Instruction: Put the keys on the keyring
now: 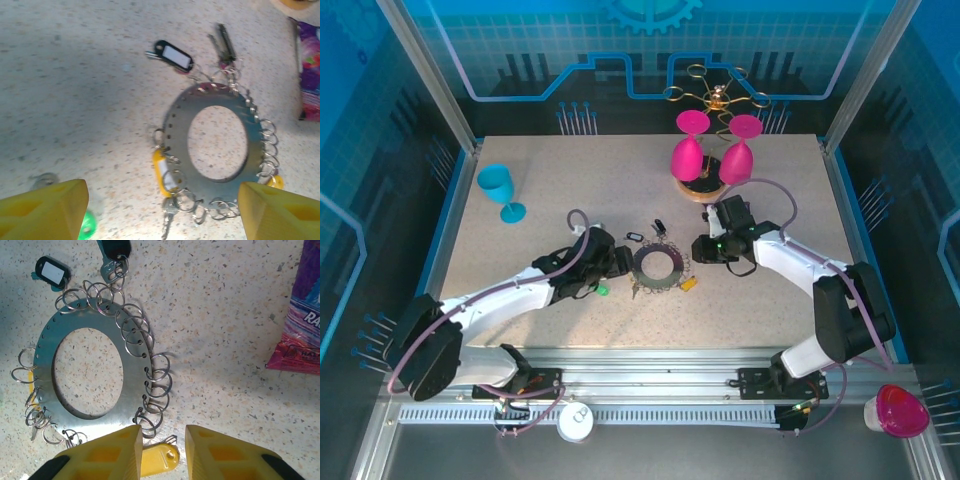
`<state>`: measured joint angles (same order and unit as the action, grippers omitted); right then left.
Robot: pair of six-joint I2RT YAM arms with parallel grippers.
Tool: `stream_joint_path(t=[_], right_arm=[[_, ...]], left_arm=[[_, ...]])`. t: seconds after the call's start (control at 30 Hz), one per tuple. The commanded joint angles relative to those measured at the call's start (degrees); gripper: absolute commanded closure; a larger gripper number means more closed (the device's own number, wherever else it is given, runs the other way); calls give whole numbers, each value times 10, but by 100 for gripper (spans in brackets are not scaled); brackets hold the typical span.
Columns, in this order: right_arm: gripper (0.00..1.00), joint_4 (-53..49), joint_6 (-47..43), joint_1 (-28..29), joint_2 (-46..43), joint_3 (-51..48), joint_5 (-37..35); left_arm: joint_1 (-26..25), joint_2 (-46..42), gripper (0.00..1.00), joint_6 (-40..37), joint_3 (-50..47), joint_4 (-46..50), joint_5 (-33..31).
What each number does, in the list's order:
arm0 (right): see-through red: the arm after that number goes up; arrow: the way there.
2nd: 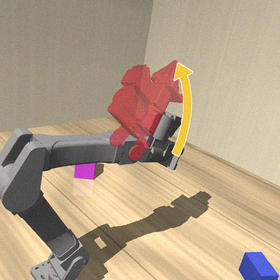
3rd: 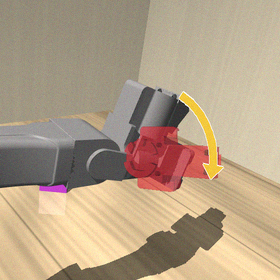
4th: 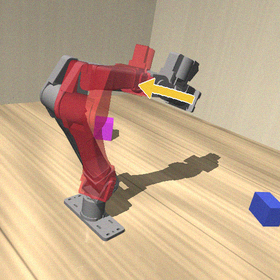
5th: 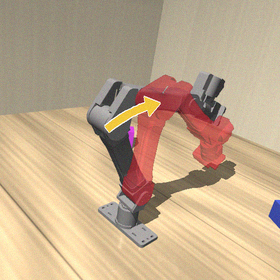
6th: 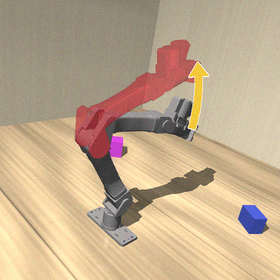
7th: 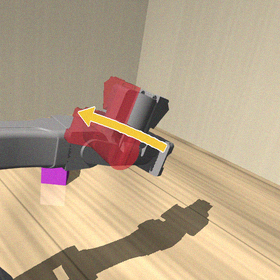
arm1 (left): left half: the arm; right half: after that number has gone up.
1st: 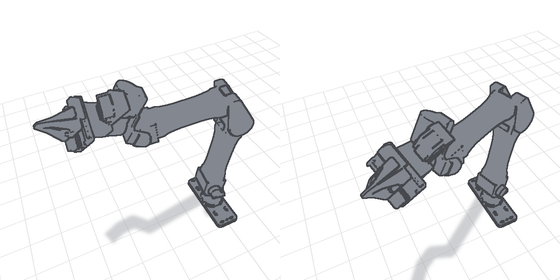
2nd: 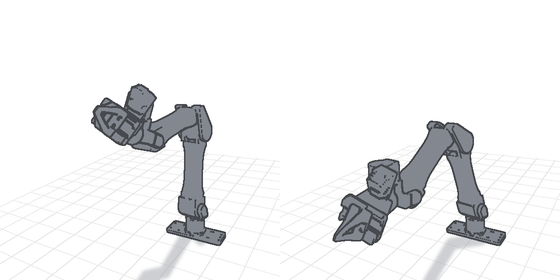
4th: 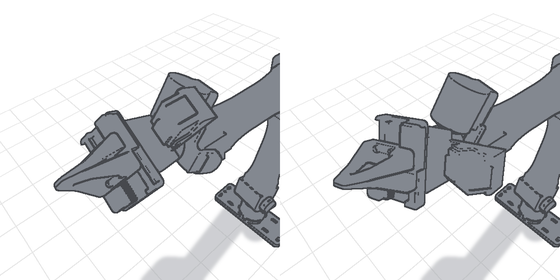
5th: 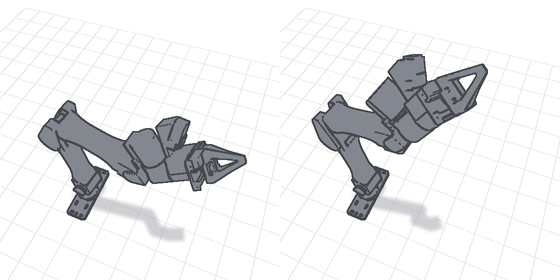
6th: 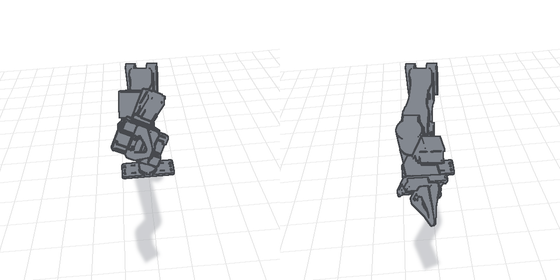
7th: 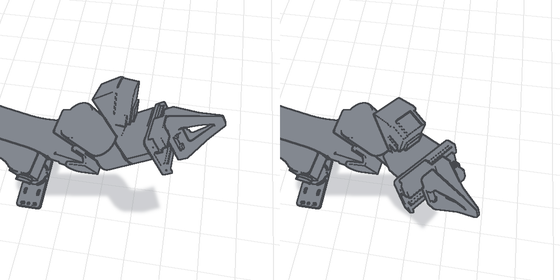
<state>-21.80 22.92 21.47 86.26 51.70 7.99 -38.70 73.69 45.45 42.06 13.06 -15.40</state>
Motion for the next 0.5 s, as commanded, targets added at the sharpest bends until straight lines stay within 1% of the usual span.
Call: stream_joint_path(t=[0.0,0.17,0.33,0.37,0.47], right_arm=[[70,8,5,12,-2,-9,9],[68,19,0,26,-12,-28,0],[68,16,-7,26,-22,-30,-21],[68,17,-7,26,-23,-31,-22],[68,22,-6,26,-27,-34,-20]], left_arm=[[13,-26,24,49,-15,62,-48],[17,-27,27,60,-8,65,-28],[11,11,30,74,23,43,4],[10,25,31,79,28,34,10],[11,71,41,117,44,6,31]])
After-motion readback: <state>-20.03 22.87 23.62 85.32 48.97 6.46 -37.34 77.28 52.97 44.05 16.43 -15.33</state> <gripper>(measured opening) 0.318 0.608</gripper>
